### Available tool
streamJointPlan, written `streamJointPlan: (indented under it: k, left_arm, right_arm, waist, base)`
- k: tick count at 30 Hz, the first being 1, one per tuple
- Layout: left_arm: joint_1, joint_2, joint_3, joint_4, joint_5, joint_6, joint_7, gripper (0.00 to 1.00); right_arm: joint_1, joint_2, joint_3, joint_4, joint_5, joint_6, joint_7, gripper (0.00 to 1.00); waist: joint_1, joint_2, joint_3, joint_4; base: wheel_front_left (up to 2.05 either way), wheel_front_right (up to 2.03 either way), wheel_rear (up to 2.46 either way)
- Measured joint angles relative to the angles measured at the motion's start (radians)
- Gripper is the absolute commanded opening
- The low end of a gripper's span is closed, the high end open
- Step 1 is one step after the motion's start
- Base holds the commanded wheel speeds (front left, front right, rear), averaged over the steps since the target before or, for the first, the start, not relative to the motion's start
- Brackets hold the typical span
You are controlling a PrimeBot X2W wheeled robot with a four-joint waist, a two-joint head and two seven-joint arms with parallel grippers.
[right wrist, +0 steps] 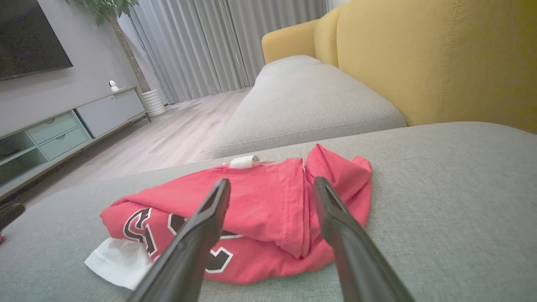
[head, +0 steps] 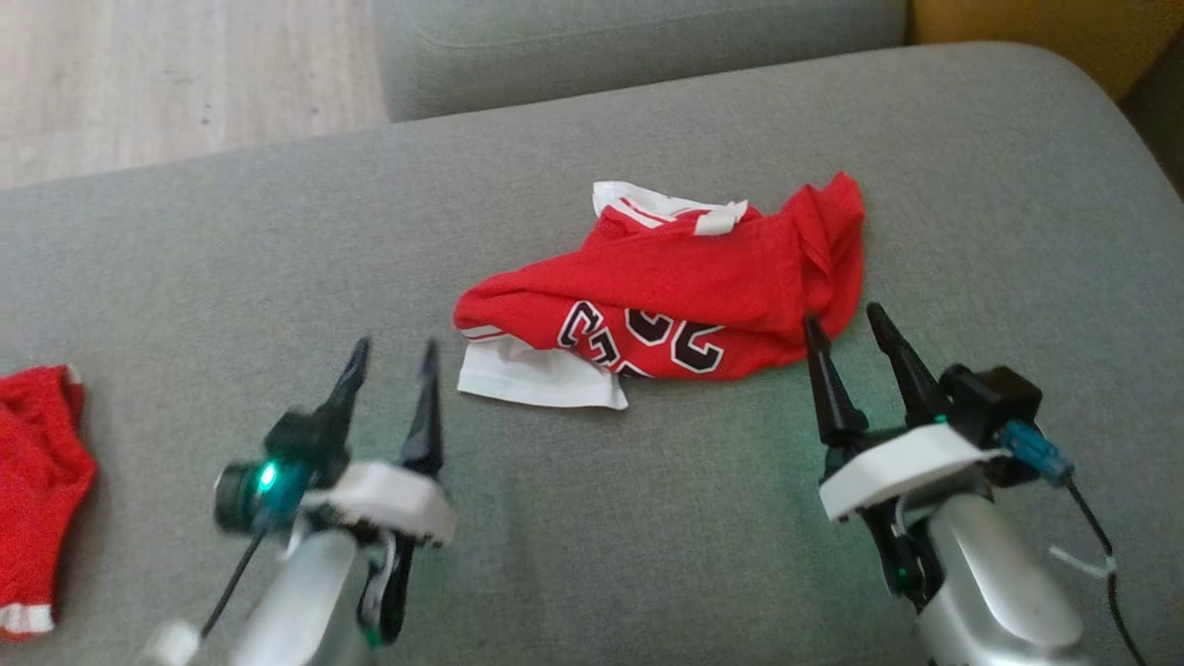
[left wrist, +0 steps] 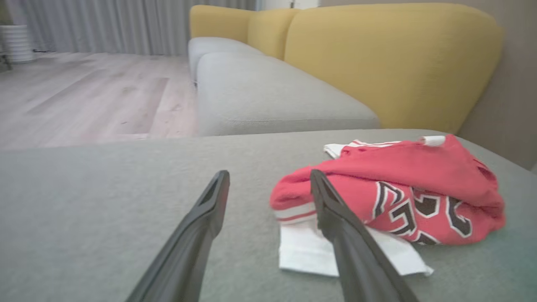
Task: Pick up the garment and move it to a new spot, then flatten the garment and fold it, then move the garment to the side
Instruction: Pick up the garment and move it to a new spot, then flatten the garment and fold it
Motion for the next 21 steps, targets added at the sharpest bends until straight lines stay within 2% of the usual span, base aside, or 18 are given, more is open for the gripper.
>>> streamJointPlan:
  k: [5,10,14,21]
  left_arm:
    - [0.181,0.005,0.124,-0.17,0.069,0.052,0.0,1.0]
    - [0.361,-0.014,0.232,-0.257,0.12,0.068,0.0,1.0]
    - [0.445,-0.037,0.294,-0.305,0.151,0.055,0.0,1.0]
    - [0.453,-0.062,0.326,-0.34,0.192,0.013,0.0,1.0]
  right_arm:
    - [0.056,0.002,-0.034,-0.002,-0.015,0.0,0.0,1.0]
    - [0.092,0.004,-0.048,-0.002,-0.023,0.0,0.0,1.0]
    - [0.108,0.005,-0.05,-0.002,-0.023,0.0,0.0,1.0]
    - [0.107,0.005,-0.016,-0.004,-0.03,0.0,0.0,1.0]
  waist:
    - [0.0,0.0,-0.027,0.027]
    - [-0.0001,0.0,-0.049,0.05]
    - [-0.0001,0.0,-0.052,0.059]
    - [0.0001,0.0,-0.034,0.084]
  base:
    - [0.0,0.0,0.0]
    - [0.0,0.0,0.0]
    - [0.0,0.0,0.0]
    - [0.0,0.0,0.0]
